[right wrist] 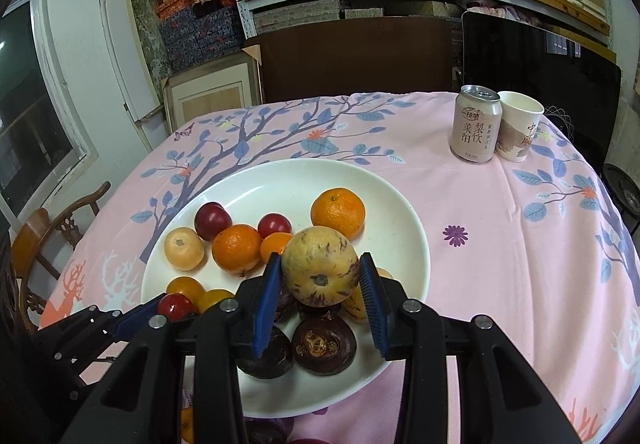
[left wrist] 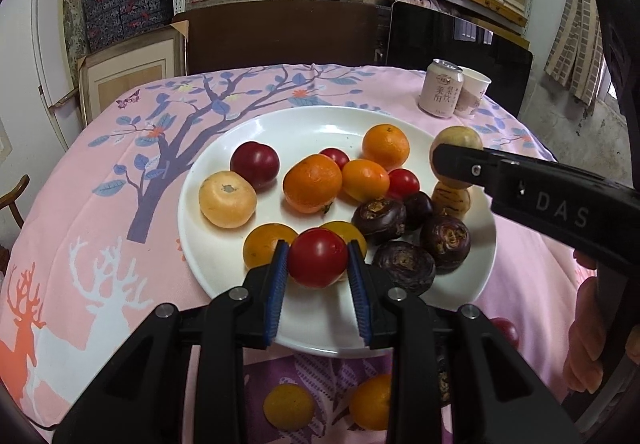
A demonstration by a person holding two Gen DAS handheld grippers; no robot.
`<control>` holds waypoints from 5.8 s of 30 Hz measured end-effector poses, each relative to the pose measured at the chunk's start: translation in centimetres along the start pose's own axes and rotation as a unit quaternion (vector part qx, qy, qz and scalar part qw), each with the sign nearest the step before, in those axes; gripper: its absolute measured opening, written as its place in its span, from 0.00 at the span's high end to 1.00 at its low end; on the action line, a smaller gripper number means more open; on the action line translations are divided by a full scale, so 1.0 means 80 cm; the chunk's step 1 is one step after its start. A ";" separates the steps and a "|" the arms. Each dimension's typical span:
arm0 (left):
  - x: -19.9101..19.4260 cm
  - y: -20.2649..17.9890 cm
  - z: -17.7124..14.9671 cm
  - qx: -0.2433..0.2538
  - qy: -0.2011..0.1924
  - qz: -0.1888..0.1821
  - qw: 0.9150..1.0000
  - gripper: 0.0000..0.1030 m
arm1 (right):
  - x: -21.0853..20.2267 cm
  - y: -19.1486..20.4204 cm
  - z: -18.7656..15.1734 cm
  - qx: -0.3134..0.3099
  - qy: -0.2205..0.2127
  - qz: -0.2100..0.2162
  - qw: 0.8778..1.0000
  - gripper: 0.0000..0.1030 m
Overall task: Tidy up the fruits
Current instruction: 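Lower both fruits onto the white plate and open both tools, then move the left tool to the large pale grapefruit and grasp it, then grasp the dark red plum with the right tool while the left tool holds the grapefruit, then carry both fruits to the white plate and open both tools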
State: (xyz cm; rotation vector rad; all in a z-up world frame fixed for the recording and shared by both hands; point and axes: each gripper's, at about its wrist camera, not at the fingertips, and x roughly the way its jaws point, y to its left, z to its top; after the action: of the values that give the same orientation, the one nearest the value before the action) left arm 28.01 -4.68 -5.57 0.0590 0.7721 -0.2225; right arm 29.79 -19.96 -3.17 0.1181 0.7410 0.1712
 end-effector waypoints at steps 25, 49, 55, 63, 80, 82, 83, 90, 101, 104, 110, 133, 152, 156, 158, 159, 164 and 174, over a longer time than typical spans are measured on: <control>-0.083 0.001 -0.052 0.016 -0.020 -0.002 1.000 0.29 | -0.098 -0.028 -0.076 0.047 -0.056 -0.027 0.997 0.24; -0.075 -0.037 -0.124 0.074 0.067 -0.053 0.994 0.40 | -0.132 -0.064 -0.126 0.108 -0.050 0.002 0.993 0.16; -0.072 -0.041 -0.126 0.079 0.075 -0.071 0.991 0.55 | -0.131 -0.064 -0.126 0.108 -0.046 0.001 0.993 0.16; -0.090 -0.026 -0.120 0.060 0.044 -0.046 0.996 0.57 | -0.108 -0.051 -0.132 0.078 -0.002 -0.011 0.997 0.16; -0.102 0.005 -0.108 0.015 0.021 -0.025 0.999 0.57 | -0.070 -0.038 -0.137 0.040 0.040 -0.060 0.997 0.16; -0.102 0.006 -0.107 0.013 0.021 -0.024 0.999 0.57 | -0.081 -0.055 -0.136 0.063 0.024 -0.086 0.994 0.16; -0.102 0.007 -0.107 0.013 0.021 -0.024 0.999 0.57 | -0.087 -0.068 -0.136 0.084 0.017 -0.098 0.992 0.16; -0.102 0.009 -0.107 0.013 0.018 -0.019 1.000 0.57 | -0.082 -0.037 -0.142 0.020 0.019 -0.074 0.997 0.16; -0.104 0.009 -0.107 0.013 0.016 -0.020 1.000 0.57 | -0.062 -0.024 -0.152 0.003 0.062 -0.058 0.996 0.57; -0.104 0.008 -0.107 0.013 0.017 -0.019 1.000 0.57 | -0.063 -0.024 -0.151 0.006 0.060 -0.053 0.997 0.57; -0.102 0.006 -0.109 0.016 0.018 -0.014 1.000 0.57 | -0.064 -0.019 -0.148 0.000 0.052 -0.051 0.997 0.57; -0.109 0.004 -0.107 0.033 -0.006 0.023 0.999 0.57 | -0.062 -0.026 -0.146 0.022 0.051 -0.049 0.997 0.64; -0.099 0.010 -0.017 0.012 -0.047 0.016 0.999 0.57 | -0.106 -0.024 -0.077 0.046 -0.020 0.000 0.999 0.73; -0.072 0.020 0.024 -0.006 -0.056 0.034 0.998 0.57 | -0.094 -0.003 -0.033 0.025 -0.031 0.012 0.999 0.73; -0.056 0.027 0.035 -0.019 -0.047 0.038 0.998 0.57 | -0.073 0.005 -0.018 0.015 -0.025 0.010 1.000 0.74; -0.045 0.033 0.039 -0.028 -0.038 0.037 0.998 0.57 | -0.063 0.006 -0.014 0.012 -0.019 0.011 1.000 0.74; -0.037 0.045 0.029 -0.036 -0.028 0.015 0.999 0.57 | -0.061 -0.008 -0.040 0.011 0.005 0.024 1.000 0.36; -0.061 0.041 0.019 -0.033 -0.042 0.004 0.999 0.57 | -0.080 -0.013 -0.145 -0.021 0.060 -0.005 0.998 0.40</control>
State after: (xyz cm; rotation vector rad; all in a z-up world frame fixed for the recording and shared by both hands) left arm 26.40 -0.78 -1.16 -0.0101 0.6956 -0.1915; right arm 17.39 -21.66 -7.60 0.0648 0.8576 0.1844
